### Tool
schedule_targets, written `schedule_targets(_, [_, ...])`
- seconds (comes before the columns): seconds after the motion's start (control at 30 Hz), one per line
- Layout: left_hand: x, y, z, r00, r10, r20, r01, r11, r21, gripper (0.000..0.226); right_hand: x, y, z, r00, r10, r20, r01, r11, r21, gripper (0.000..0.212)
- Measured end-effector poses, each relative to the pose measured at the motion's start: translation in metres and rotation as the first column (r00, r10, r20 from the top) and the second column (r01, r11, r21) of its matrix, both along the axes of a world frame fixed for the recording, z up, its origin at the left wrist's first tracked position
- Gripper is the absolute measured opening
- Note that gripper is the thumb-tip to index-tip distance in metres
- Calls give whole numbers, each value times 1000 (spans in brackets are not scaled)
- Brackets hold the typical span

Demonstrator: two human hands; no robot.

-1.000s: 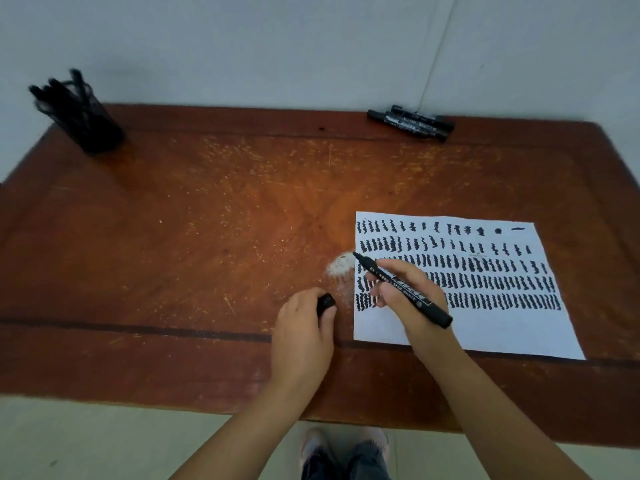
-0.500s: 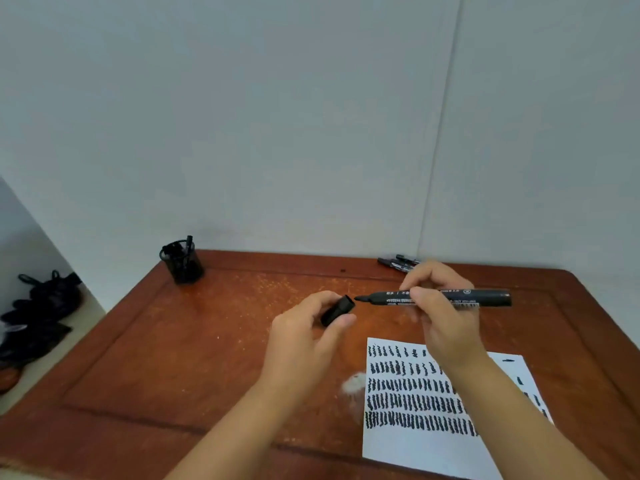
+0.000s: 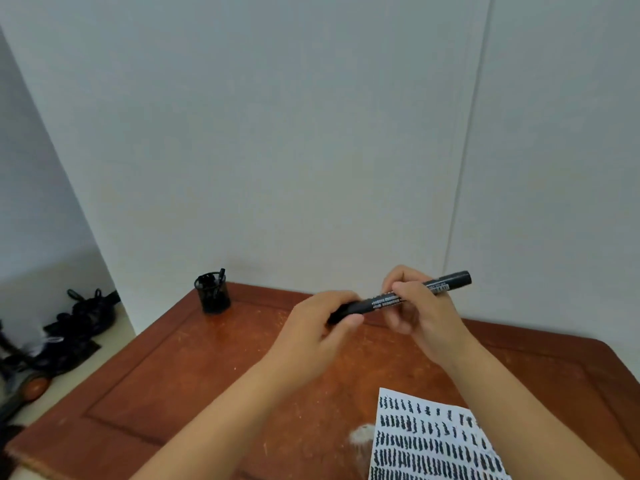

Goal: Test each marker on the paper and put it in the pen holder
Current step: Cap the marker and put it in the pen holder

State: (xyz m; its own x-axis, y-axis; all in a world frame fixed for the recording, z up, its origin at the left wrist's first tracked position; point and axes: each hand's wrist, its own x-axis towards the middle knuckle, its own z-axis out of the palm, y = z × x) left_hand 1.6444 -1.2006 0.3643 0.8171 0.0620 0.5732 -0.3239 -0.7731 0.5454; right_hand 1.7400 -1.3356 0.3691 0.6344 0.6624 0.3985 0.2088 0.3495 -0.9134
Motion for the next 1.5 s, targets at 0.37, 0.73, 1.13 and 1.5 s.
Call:
schedule_targets(0.37, [1,-6,27,994,-93,-63,68,947,-313,19,7,-23,38,971,16,237,29,982,-187,13])
schedule_targets(0.73, [-4,11,40,962,-120,-246,112,993,-48,18,-3,-44,62,270,230,935,655,669,-353,21])
schedule_targets(1.13, [-21,18,32,931,5,-364,166,884,437,18,-5,-46,27,-243,-5,970,466,876,122,33])
schedule_targets(1.5, [-32,12,-5,945,-224,-238,302,875,378,24,-23,-61,8,250,219,943,326,898,-295,35])
